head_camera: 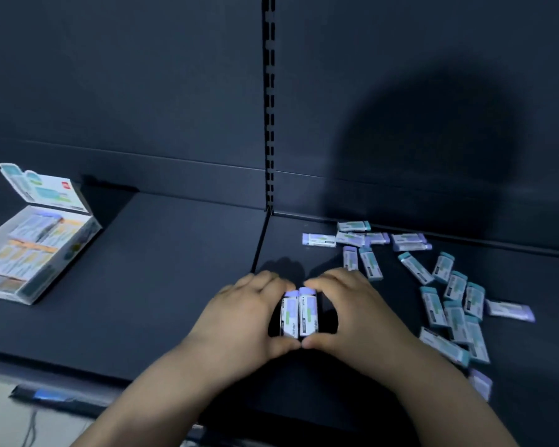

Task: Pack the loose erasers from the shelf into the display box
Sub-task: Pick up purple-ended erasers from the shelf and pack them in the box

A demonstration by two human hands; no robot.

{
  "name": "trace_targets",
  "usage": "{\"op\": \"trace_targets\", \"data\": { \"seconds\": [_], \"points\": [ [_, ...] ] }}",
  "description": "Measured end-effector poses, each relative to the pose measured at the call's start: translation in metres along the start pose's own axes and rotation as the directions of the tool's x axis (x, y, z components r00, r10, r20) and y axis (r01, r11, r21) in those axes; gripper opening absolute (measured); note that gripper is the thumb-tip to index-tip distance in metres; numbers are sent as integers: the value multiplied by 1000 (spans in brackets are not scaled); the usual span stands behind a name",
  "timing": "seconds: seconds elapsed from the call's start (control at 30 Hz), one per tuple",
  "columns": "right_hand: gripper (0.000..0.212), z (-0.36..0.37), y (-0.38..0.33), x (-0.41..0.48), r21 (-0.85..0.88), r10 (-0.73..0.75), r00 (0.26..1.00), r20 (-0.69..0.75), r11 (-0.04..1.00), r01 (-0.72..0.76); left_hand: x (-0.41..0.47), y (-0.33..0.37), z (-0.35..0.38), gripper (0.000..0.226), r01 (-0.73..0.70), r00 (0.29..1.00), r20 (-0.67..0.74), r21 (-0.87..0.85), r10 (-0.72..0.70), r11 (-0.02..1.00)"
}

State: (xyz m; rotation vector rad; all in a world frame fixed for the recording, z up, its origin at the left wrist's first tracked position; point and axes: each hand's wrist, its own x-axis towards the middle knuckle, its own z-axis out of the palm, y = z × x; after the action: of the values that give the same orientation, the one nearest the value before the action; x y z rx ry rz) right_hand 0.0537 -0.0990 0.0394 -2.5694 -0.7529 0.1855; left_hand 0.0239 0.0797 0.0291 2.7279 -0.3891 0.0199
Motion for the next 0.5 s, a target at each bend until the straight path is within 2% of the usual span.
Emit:
{"op": "trace_targets", "data": {
  "seconds": [0.27,0.5],
  "points": [
    [73,48,-91,45,32,51,993,-105,998,-48,-30,-104,-43,60,-105,991,-81,60,110,993],
    [72,94,-181,86,63,67,994,-84,996,-62,-70,-196,-85,62,-188,974,-94,159,204,969]
  ]
}}
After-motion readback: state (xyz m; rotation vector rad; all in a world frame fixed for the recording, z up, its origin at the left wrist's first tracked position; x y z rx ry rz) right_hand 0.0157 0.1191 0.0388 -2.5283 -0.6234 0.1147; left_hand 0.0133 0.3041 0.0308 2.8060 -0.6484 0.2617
